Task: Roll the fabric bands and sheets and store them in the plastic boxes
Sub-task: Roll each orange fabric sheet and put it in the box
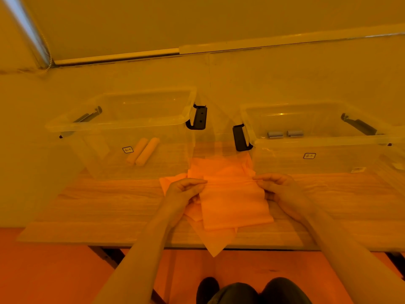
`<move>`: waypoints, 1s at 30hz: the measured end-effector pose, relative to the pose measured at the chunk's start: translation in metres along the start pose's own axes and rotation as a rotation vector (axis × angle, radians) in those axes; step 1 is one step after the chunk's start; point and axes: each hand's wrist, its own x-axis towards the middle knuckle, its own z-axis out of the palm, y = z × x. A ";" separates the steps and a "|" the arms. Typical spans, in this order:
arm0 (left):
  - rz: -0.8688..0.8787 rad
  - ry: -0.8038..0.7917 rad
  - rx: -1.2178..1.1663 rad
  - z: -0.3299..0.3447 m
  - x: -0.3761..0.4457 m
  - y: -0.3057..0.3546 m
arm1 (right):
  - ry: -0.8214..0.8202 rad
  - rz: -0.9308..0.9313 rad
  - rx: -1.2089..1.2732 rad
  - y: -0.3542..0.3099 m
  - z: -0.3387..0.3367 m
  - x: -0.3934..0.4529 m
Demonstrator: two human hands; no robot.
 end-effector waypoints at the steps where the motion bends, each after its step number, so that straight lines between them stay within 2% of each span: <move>1: -0.005 -0.002 -0.010 -0.001 0.001 -0.001 | 0.002 0.002 0.006 0.000 0.000 0.000; 7: -0.061 -0.030 -0.081 0.000 0.003 -0.001 | 0.012 0.023 0.040 0.000 -0.003 0.002; 14: -0.035 -0.011 -0.007 0.002 0.001 -0.003 | 0.047 -0.028 -0.046 0.003 0.003 -0.001; 17: -0.025 -0.010 0.022 0.001 0.001 -0.004 | 0.006 -0.037 -0.060 0.001 0.002 -0.003; 22: -0.011 -0.023 0.108 0.004 0.003 -0.004 | 0.055 -0.069 -0.134 0.004 0.002 -0.004; 30: -0.013 -0.066 0.121 0.003 0.003 -0.001 | 0.013 -0.028 -0.229 0.003 0.007 -0.003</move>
